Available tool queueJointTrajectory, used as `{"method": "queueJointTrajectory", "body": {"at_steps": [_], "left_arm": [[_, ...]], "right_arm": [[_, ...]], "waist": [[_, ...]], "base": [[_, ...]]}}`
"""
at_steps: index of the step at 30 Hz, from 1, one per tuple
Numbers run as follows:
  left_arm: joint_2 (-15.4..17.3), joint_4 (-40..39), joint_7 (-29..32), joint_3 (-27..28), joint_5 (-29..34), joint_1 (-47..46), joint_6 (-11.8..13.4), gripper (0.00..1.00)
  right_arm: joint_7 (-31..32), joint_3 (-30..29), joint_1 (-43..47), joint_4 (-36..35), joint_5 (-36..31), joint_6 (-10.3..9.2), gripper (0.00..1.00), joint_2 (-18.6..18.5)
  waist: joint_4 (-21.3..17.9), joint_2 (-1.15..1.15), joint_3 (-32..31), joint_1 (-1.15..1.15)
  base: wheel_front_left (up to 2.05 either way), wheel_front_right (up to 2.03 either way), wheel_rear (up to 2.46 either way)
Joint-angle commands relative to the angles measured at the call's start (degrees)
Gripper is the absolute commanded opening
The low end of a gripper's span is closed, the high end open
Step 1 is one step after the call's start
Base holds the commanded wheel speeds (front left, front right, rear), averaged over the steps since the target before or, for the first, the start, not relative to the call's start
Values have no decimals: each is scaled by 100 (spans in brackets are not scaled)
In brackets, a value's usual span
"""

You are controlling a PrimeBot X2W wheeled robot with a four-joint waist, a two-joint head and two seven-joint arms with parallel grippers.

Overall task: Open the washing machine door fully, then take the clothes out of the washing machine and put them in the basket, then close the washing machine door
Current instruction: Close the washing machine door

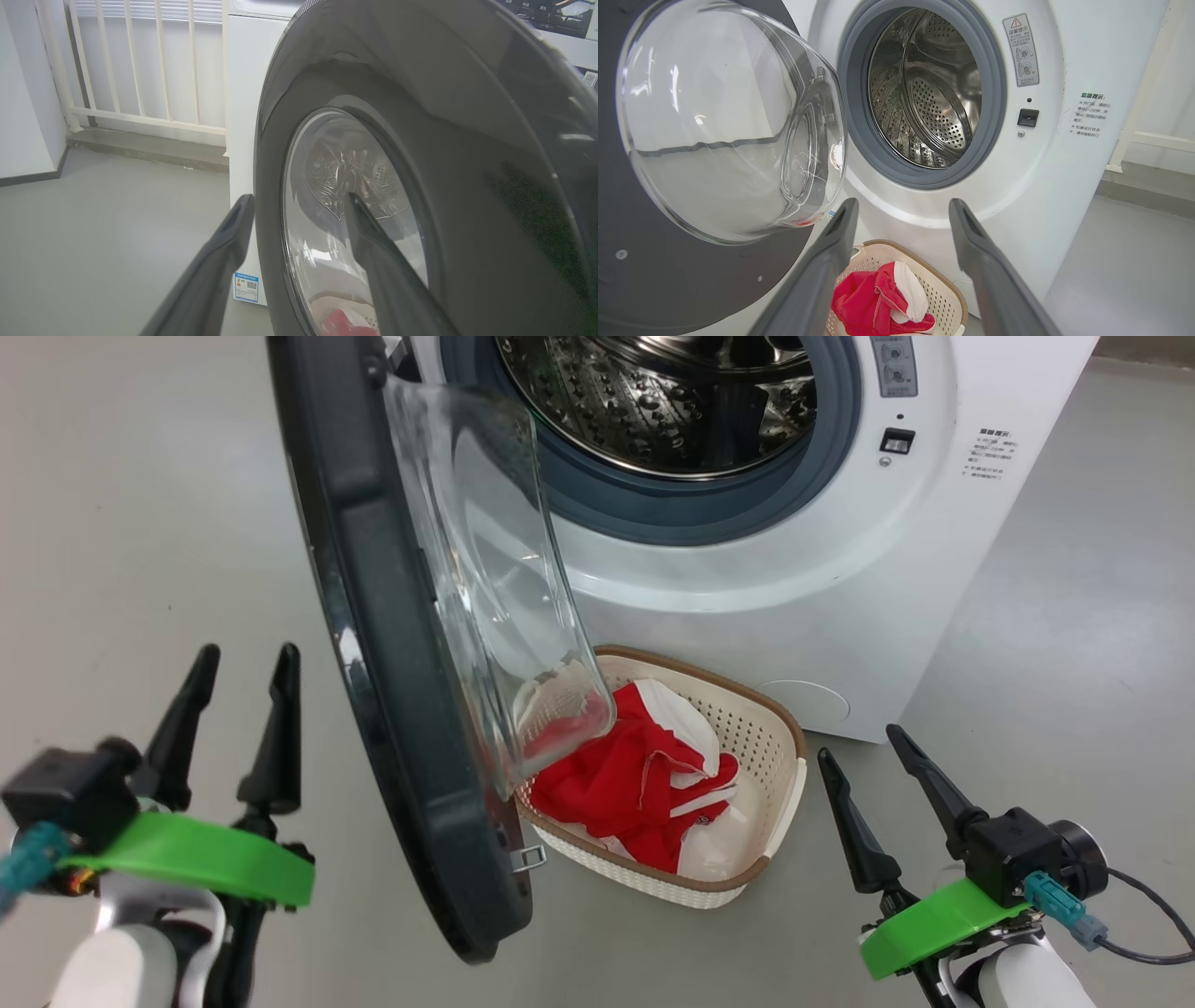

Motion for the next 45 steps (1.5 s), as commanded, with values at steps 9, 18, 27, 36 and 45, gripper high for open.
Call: {"method": "queueJointTrajectory", "body": {"at_steps": [9,18,27,36,45], "left_arm": [[345,290,-882,-66,824,258,221,100],[225,429,-1210,-64,912,512,375,100],[115,452,-1281,-28,833,782,485,100],[-34,537,-1337,-114,804,1040,526,100],[-7,612,-1329,-165,807,1050,549,100]], "right_arm": [[-37,188,-197,-88,146,35,100,9],[-37,195,-189,-87,170,35,100,9],[-37,221,-180,-78,204,35,100,9],[-37,205,-123,-77,217,35,100,9],[-37,223,-75,-75,238,35,100,9]], "waist": [[-39,0,-5,0],[-29,0,-24,0],[-46,0,-72,0],[-56,0,-157,0],[1,0,-210,0]], "base": [[0,0,0],[0,0,0],[0,0,0],[0,0,0],[0,0,0]]}}
